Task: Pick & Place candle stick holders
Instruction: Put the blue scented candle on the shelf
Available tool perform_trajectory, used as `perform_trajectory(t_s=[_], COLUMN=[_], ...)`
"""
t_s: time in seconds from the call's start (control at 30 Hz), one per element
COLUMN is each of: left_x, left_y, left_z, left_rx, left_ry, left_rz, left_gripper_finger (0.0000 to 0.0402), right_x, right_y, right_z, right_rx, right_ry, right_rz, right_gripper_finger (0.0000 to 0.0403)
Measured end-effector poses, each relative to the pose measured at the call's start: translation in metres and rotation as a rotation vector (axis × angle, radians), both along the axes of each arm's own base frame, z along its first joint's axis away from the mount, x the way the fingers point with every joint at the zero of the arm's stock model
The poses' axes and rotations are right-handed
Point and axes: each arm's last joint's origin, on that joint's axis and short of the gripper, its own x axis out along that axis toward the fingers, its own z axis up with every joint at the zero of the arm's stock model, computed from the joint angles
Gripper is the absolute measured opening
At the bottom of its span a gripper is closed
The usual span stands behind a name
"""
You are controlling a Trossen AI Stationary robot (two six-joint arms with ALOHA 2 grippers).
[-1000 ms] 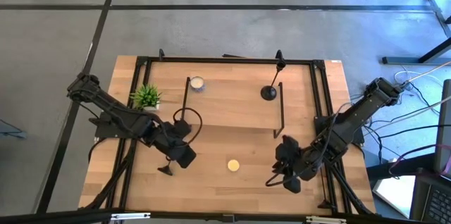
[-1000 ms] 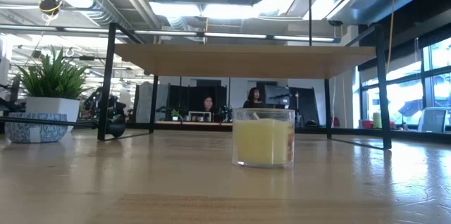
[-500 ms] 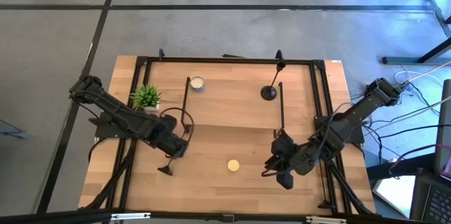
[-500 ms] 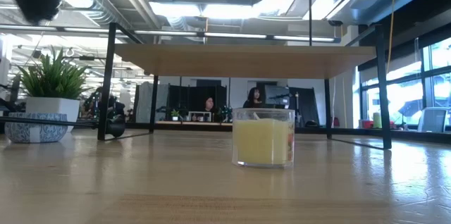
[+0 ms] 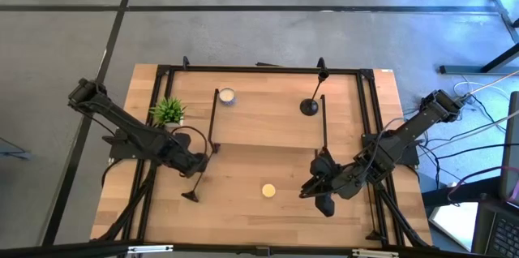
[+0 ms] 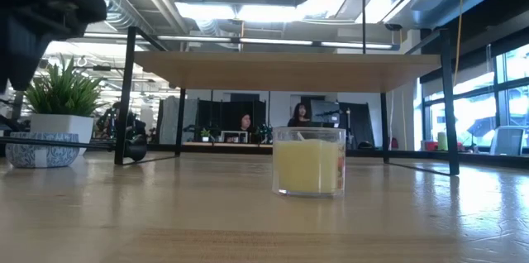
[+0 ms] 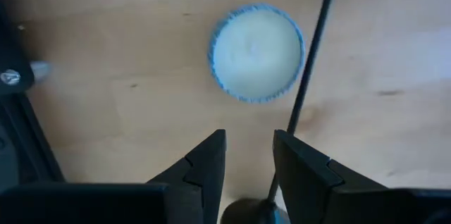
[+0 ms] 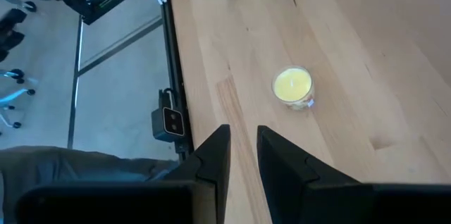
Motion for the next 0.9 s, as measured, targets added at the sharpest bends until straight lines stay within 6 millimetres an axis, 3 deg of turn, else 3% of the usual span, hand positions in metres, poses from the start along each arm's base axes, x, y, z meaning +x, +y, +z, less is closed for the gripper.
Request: perform_trajectory(t_s=[0.23,0.47,0.9], left_x=[-0.013,-0.010,-0.012], left_y=[0.012,0.017,0.022], left_z=[-0.011,-0.030,-0.035], left_rx=[0.027,0.014,0.032], left_ry=[0.006,-0.031,-0.008], left_rz=[0.052,0.045,0.035], left_gripper_finger=[0.0116,0.0116,0.0116], right_x=[0.001,0.004,0.006], right_y=[0.000,-0.005,-0.007], right_z=[0.000,0.001,0.001], right_rx=[0.001,-0.016,-0.027], right_ry=[-0.007,-0.014,-0.026], right_rz=[-0.001,-0.014,-0.009], right_gripper_finger=[0.0073,0.0073,0.0073])
